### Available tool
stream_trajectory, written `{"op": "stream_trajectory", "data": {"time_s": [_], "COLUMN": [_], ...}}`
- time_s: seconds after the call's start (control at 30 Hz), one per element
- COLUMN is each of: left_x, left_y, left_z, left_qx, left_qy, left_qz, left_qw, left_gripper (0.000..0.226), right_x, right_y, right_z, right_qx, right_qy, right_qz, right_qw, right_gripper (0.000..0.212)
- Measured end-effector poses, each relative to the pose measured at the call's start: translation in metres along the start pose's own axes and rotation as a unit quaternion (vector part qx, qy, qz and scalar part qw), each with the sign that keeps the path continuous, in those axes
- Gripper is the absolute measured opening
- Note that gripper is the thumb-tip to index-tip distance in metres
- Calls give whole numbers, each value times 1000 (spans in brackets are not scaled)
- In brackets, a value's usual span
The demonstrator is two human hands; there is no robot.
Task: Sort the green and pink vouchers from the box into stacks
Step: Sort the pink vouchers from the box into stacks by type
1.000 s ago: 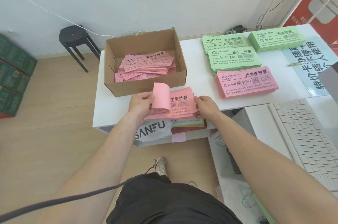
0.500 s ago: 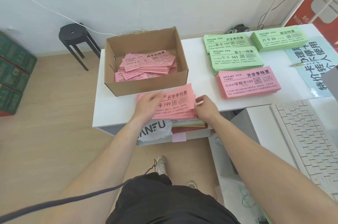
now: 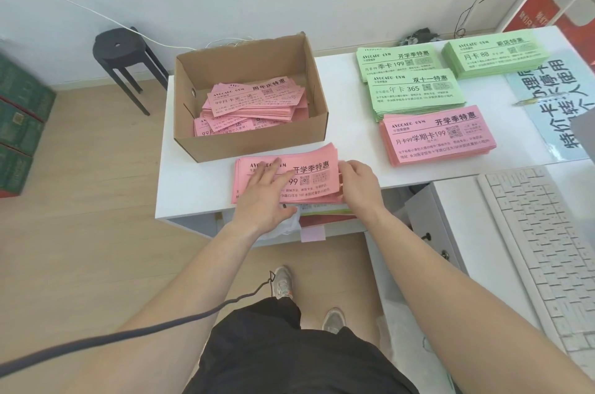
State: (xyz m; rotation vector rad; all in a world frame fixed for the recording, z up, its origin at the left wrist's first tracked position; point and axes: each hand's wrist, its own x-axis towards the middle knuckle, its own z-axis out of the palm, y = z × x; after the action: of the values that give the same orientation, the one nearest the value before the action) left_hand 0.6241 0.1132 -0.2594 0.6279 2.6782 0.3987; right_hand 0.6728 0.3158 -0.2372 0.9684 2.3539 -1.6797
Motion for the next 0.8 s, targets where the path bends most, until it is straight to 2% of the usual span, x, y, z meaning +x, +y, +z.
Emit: {"op": "stream_trajectory", "data": {"time_s": [0.1, 0.13, 0.23, 0.37, 0.53, 0.63, 0.8], "left_x": [-1, -2, -7, -13, -21, -29, -36], "left_y": [-4, -5, -8, -12, -16, -23, -23], "left_z": [2, 3, 5, 6, 3, 4, 5], "left_qx": [-3, -2, 15, 43, 63, 81, 93], "left_qy": [16, 25, 44, 70, 48, 80, 123], "left_qz": [13, 17, 15, 25, 16, 33, 82], "left_qw": [1000, 1000, 999, 996, 997, 993, 985], "left_gripper": [79, 78, 80, 98, 116, 115, 100], "right_x": [0, 1, -2, -9, -19, -28, -35], "right_y": [-4, -4, 0, 9, 18, 16, 15], "right_z": [0, 0, -2, -6, -10, -10, 1], "right_qx": [-39, -63, -94, -99, -78, -83, -71], "right_qy": [-24, -36, -60, -86, -139, -178, -177], "right_qz": [-11, -17, -30, -53, -70, -79, -74], "right_qw": [999, 997, 993, 990, 985, 977, 979], "right_gripper": [10, 9, 15, 13, 21, 30, 35]}}
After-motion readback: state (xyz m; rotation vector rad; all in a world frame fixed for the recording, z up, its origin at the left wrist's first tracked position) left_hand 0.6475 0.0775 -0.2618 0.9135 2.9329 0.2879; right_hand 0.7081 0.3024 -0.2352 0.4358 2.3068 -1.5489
